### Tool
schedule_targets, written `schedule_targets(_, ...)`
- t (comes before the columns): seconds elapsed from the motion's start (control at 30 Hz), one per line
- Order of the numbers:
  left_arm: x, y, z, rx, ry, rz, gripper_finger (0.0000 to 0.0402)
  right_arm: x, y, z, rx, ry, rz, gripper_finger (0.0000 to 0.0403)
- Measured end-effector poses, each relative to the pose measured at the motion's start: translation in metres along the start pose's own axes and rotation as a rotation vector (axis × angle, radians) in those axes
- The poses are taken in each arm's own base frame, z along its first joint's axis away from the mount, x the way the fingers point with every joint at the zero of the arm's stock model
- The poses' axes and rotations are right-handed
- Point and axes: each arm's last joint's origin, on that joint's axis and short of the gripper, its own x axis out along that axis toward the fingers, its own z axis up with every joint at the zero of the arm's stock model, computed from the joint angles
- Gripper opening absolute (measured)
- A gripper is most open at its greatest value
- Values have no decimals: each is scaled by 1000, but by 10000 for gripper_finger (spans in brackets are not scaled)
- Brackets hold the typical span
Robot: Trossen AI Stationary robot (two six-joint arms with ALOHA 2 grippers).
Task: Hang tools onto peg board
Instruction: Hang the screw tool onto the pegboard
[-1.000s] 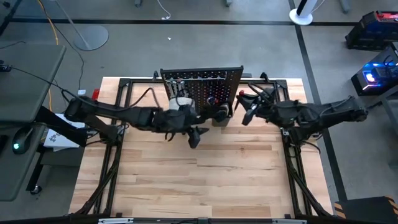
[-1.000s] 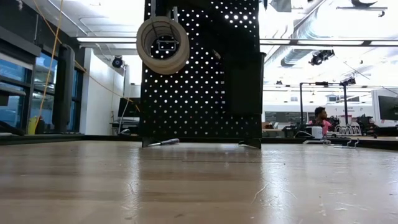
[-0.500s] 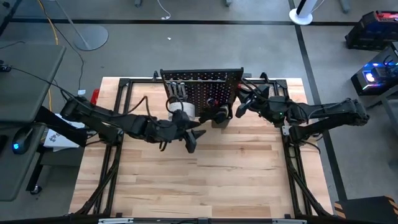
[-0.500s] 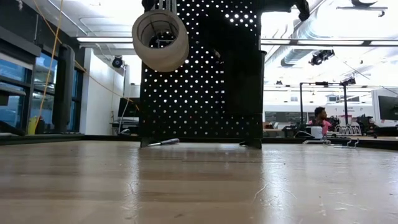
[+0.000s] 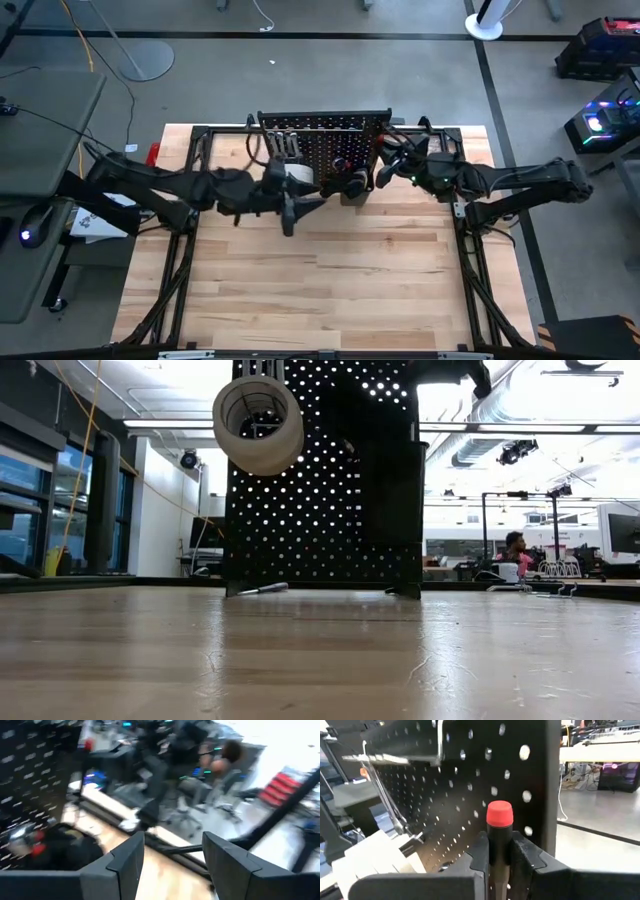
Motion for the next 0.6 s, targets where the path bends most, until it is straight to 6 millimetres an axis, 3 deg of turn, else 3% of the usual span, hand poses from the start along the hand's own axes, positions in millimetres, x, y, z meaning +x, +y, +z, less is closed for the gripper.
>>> schedule_targets(0.23, -49, -6, 35, -32, -74, -179, 193, 12, 8, -16, -61, 54, -12, 34)
schedule_targets(0.5, -118, 2, 74, -19, -281, -177, 193, 19, 10, -35, -173, 148, -52, 34)
schedule_targets(0.6, -135, 6, 82, 13, -327, -160, 193, 19, 10, -35, -183, 159, -43, 69)
